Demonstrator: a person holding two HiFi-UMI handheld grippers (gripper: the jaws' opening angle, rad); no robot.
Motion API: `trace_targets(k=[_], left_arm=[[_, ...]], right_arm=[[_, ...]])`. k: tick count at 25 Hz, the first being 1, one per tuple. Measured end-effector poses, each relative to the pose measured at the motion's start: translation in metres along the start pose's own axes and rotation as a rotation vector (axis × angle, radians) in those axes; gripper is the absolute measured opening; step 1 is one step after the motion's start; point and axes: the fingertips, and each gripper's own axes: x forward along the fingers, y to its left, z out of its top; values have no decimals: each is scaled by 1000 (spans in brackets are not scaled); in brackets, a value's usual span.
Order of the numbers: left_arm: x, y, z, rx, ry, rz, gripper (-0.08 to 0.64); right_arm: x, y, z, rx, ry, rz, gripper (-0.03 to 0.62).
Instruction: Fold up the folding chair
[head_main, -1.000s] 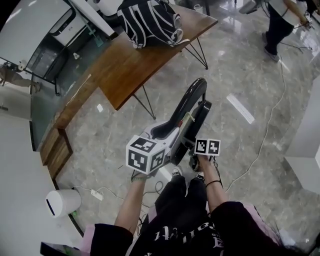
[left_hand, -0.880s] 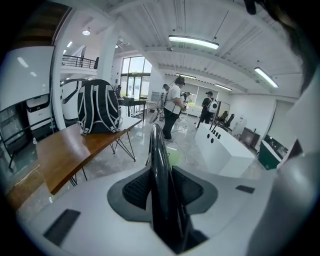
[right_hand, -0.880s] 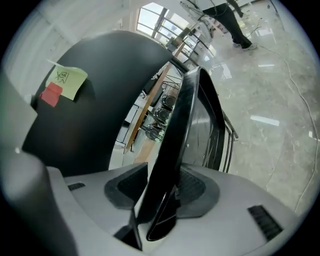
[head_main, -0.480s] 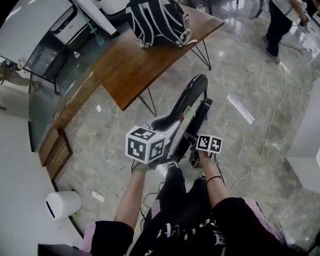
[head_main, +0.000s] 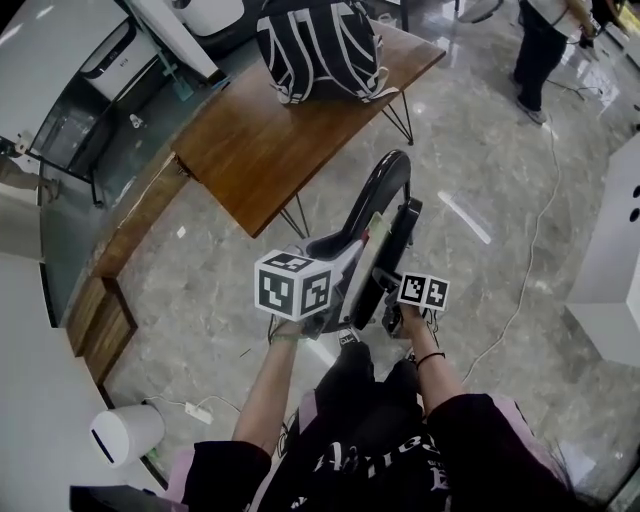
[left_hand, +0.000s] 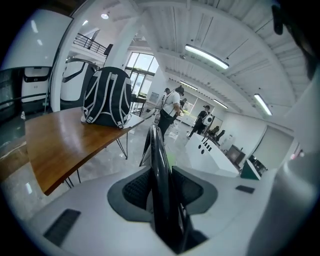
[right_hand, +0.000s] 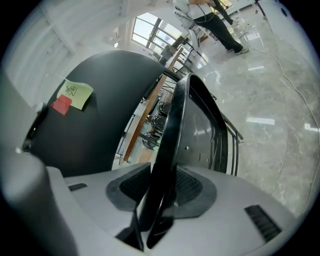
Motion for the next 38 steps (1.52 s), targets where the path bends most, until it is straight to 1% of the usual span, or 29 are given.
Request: trace_targets(k=[3,5,8,11,13,18,21,24,29,33,35,38], left_arm=[[-2,11,5,-6,5,-36,124],[-2,16,9,14,15,-52,124],[-1,25,15,67,42,-83,124],[1,35,22,142,70,-117,124],[2,45,27,169,79,-135,124],[0,79,39,165,74,-142,124],[-2,88,42,161,71,-148,124],[-3,97,45,161,70,-146,124],[0,124,52,130,68,-175,124],[1,149,59,117,67,-192,124],[2,160,62,108,66,-198,124],[3,180,65,116,70,-176,124]], right_arm=[[8,7,3,18,-32,-2,146],[13,10,5,40,-64,-4,143],[23,16,8,79,-99,-12,143],[36,23,11,120,-131,-14,143],[46,27,15,128,-140,-13,143],[69,39,23,107,-130,-13,141],[75,44,24,115,-129,-3,138],[82,49,26,120,-102,23,133],[102,57,30,70,-19,55,132],[120,64,35,57,15,89,124],[128,67,37,44,51,95,123],[142,71,37,19,113,97,123]])
